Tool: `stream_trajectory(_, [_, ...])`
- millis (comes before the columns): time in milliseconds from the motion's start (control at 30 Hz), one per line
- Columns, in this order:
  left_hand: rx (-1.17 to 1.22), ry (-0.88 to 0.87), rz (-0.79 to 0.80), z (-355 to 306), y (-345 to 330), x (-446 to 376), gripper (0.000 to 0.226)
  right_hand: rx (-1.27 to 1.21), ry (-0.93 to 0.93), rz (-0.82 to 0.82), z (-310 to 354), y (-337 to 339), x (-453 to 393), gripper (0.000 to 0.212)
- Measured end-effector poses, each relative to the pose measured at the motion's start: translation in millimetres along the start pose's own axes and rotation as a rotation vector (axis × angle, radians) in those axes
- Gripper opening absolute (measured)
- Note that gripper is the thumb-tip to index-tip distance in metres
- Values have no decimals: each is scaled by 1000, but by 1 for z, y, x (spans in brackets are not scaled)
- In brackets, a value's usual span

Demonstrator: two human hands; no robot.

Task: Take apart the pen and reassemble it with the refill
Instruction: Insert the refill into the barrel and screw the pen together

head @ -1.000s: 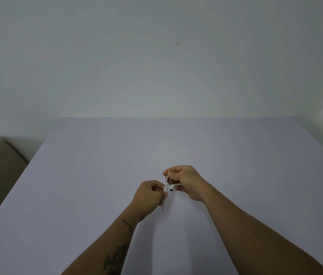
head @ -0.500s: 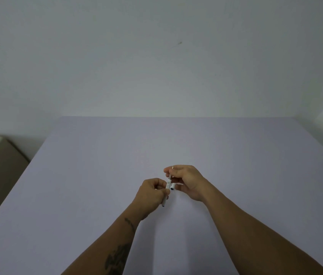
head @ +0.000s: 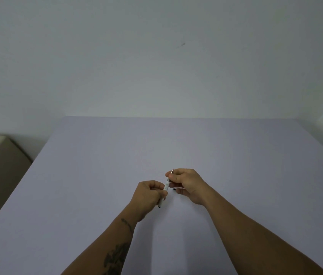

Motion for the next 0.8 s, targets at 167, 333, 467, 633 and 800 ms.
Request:
stream_trajectory(167, [-39,-1,-48,-1,3,0,9,77,47,-103,3,-2,-3,14])
stream_trajectory(333, [-95,8,-150,2,13,-2,8,212,115,-117,12,-7,-8,16])
stream_trajectory(467, [-135,8,-230,-3,14,-6,10,273,124,-115,20,-3,-15,20])
stream_trajectory(633, [-156,17,-265,-5,8,-14,9,296,84,-117,17,2,-29,15])
stream_trajectory(800, [-253,76,-256,8,5,-26,7,250,-81,-167,-6,34,-44,7])
Point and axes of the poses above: each hand's wrist, its own x-axis away from the middle knuckle, its own y-axis out of the back of the hand, z = x × y, the point moved 8 cm from there along -x, towards the middle knuckle, and after that the axes turned 15 degrees about -x, right-handed, at the moved point
